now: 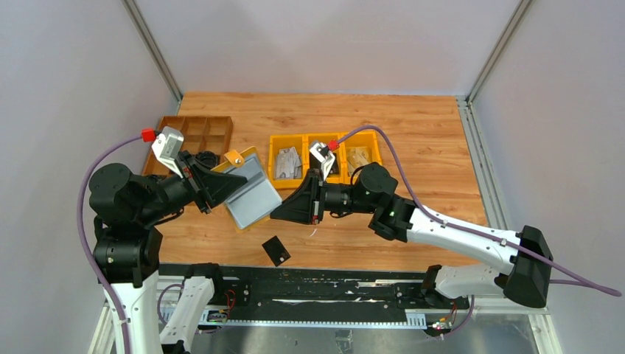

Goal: Take the credit cards out of the card holder
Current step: Remove the credit card from the card holder.

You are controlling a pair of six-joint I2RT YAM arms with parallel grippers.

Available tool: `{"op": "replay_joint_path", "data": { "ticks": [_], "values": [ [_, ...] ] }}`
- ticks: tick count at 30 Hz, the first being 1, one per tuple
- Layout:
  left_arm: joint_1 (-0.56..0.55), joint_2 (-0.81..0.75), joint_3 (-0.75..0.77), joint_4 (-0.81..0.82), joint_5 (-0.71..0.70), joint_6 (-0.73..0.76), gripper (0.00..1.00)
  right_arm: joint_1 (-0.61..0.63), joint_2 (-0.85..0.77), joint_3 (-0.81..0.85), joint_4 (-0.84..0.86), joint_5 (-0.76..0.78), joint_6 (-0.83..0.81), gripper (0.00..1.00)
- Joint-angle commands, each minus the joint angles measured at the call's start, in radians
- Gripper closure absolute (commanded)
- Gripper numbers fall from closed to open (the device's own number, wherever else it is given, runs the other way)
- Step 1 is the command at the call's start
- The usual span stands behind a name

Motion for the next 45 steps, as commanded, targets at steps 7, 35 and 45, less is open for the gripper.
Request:
{"op": "replay_joint_path", "data": {
  "ticks": [7,35,45],
  "values": [
    [-0.003,-0.027,0.005,0.038,0.031,-0.051,1.00,0.016,-0.022,0.029,0.036,0.200,0.023,0.79],
    [-0.003,-0.085,-0.075,-0.022,0.028,0.017,1.00,0.037,0.171,0.096,0.331,0.159,0.280,0.45],
    [-0.004,-0.074,-0.049,-0.033,-0.022,0.007,0.98,0.047,0.148,0.033,0.371,0.115,0.291,0.60]
  ]
}}
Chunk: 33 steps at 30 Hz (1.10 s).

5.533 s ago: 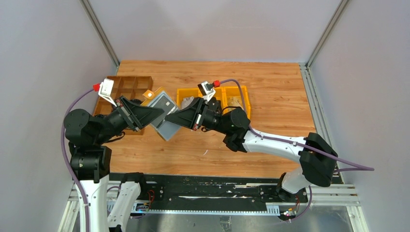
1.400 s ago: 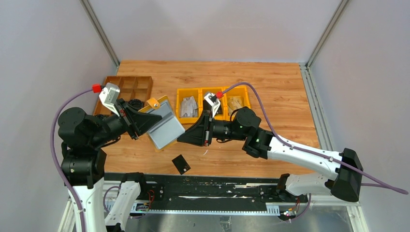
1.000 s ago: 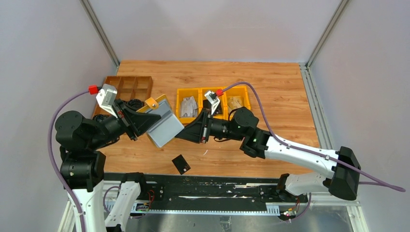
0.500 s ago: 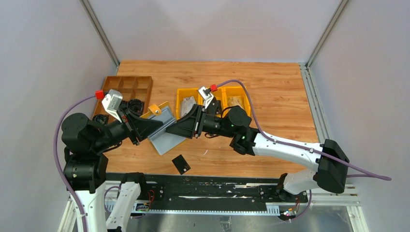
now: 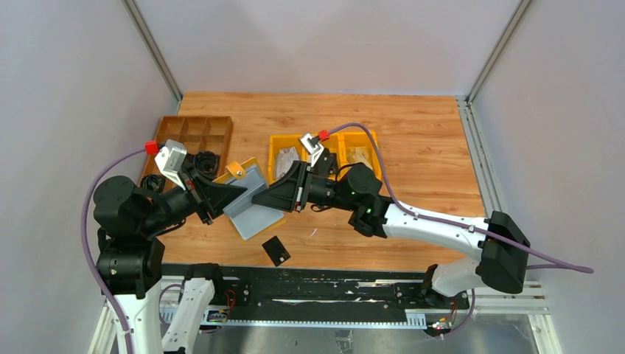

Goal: Take the credit cards out of the card holder
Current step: Remove the credit card from the card holder.

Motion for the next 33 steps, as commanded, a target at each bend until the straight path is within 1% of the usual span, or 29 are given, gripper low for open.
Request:
{"op": "replay_joint_path", "data": {
  "ticks": [1,2,3,4,6,7,9,10,14,20,23,26,28,31,33],
  "values": [
    [-0.004,0.002,0.017,-0.013,-0.009,-0.023,0.89,0.023,-0.028,-0.024,0.089,-0.014,0.015,0.68],
    [-0.004,0.005,0.014,-0.007,0.001,-0.036,0.82,0.024,-0.035,-0.030,0.083,-0.008,0.015,0.76],
    [-0.004,0.007,0.013,-0.006,0.004,-0.042,0.78,0.023,-0.040,-0.035,0.075,-0.003,0.013,0.83],
    [-0.004,0.009,0.015,-0.006,0.005,-0.045,0.72,0.023,-0.047,-0.037,0.062,-0.001,0.008,0.87],
    [-0.004,0.009,0.022,-0.006,0.006,-0.043,0.60,0.023,-0.054,-0.041,0.054,0.004,0.003,0.92],
    [-0.005,0.007,0.023,-0.004,0.010,-0.042,0.57,0.023,-0.057,-0.041,0.047,0.006,0.003,0.95],
    [-0.005,-0.001,0.016,0.005,0.027,-0.043,0.52,0.023,-0.063,-0.037,0.026,0.010,-0.002,1.00],
    [-0.005,-0.005,0.011,0.004,0.036,-0.043,0.51,0.023,-0.066,-0.035,0.019,0.010,-0.006,1.00],
    [-0.005,0.000,0.022,0.000,0.072,-0.054,0.49,0.022,-0.086,-0.041,-0.015,0.026,-0.028,1.00],
    [-0.005,0.026,0.095,0.026,0.100,-0.100,0.44,0.018,-0.104,-0.069,-0.025,0.037,-0.049,1.00],
    [-0.005,0.029,0.088,0.101,0.144,-0.203,0.41,0.012,-0.106,-0.072,-0.023,0.032,-0.048,1.00],
    [-0.004,0.017,0.038,0.259,0.204,-0.355,0.40,0.006,-0.109,-0.069,-0.029,0.029,-0.047,1.00],
    [-0.004,0.004,0.010,0.296,0.230,-0.393,0.40,0.004,-0.113,-0.065,-0.037,0.031,-0.051,1.00],
    [-0.005,-0.001,-0.001,0.230,0.257,-0.334,0.44,0.002,-0.114,-0.052,-0.042,0.028,-0.053,1.00],
    [-0.004,0.003,0.015,0.143,0.260,-0.232,0.50,0.002,-0.116,-0.048,-0.039,0.025,-0.057,1.00]
  ]
}}
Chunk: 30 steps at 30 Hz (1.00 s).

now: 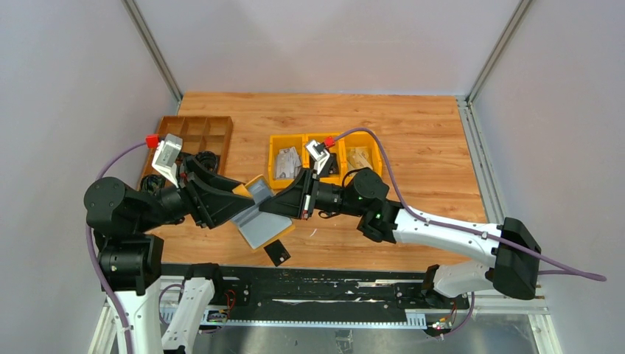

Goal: Take the credit cards out of the card holder
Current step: Remove the credit card from the card holder.

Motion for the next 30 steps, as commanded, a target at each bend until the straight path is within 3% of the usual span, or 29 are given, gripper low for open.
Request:
{"op": "replay_joint_path", "data": {
  "ticks": [1,4,15,20,23,30],
  "values": [
    [-0.005,-0.007,0.021,-0.108,0.062,0.103,0.54,-0.010,-0.034,0.015,0.033,0.020,-0.017,1.00],
    [-0.004,0.003,0.033,-0.130,0.057,0.096,0.67,-0.011,-0.042,0.000,0.042,0.024,-0.022,1.00],
    [-0.004,0.008,0.035,-0.084,-0.032,0.051,0.95,-0.010,-0.057,-0.020,0.101,0.008,-0.046,1.00],
    [-0.004,0.011,0.020,-0.037,-0.027,-0.031,0.99,-0.010,-0.060,-0.023,0.124,-0.013,-0.068,1.00],
    [-0.005,0.015,-0.011,0.065,-0.005,-0.178,1.00,-0.010,-0.068,-0.032,0.130,-0.011,-0.084,1.00],
    [-0.005,0.026,0.057,-0.008,-0.003,-0.103,1.00,-0.010,-0.055,-0.007,0.104,-0.010,-0.119,1.00]
  ]
}}
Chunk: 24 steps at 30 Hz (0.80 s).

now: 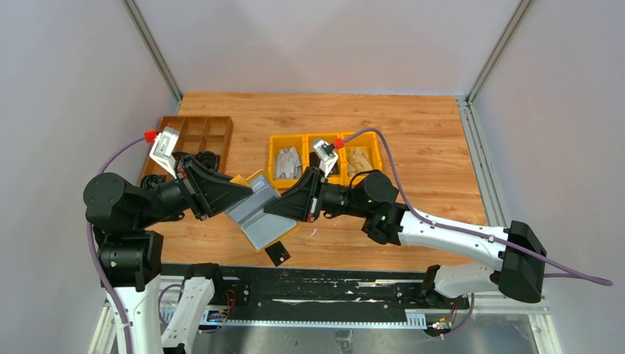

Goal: Take the credit cards out of the card holder
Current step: Remove the credit card from the card holder.

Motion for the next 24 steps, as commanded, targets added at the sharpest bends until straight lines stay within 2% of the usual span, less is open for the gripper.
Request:
{"op": "replay_joint_path", "data": {
  "ticks": [1,4,7,10,12,14,19,24],
  "values": [
    [-0.004,0.003,0.061,-0.053,0.028,0.031,1.00,-0.009,-0.008,0.024,0.053,0.010,-0.034,1.00],
    [-0.005,0.005,0.114,-0.180,-0.035,0.179,1.00,-0.009,-0.004,0.025,0.072,0.006,-0.026,0.99],
    [-0.004,0.018,0.215,-0.373,-0.193,0.455,1.00,-0.008,0.003,0.025,0.091,-0.006,-0.005,0.91],
    [-0.004,0.001,0.236,-0.416,-0.342,0.629,1.00,-0.007,0.013,0.026,0.120,-0.017,0.019,0.81],
    [-0.005,-0.017,0.227,-0.416,-0.422,0.694,1.00,-0.006,0.020,0.035,0.135,-0.025,0.038,0.79],
    [-0.004,-0.024,0.209,-0.416,-0.410,0.712,1.00,0.001,0.031,0.045,0.156,-0.035,0.042,0.81],
    [-0.004,-0.025,0.137,-0.418,-0.195,0.638,0.96,0.007,0.059,0.076,0.165,-0.053,0.054,0.98],
    [-0.005,-0.024,0.131,-0.416,-0.157,0.629,0.96,0.008,0.054,0.075,0.175,-0.056,0.055,1.00]
  ]
}}
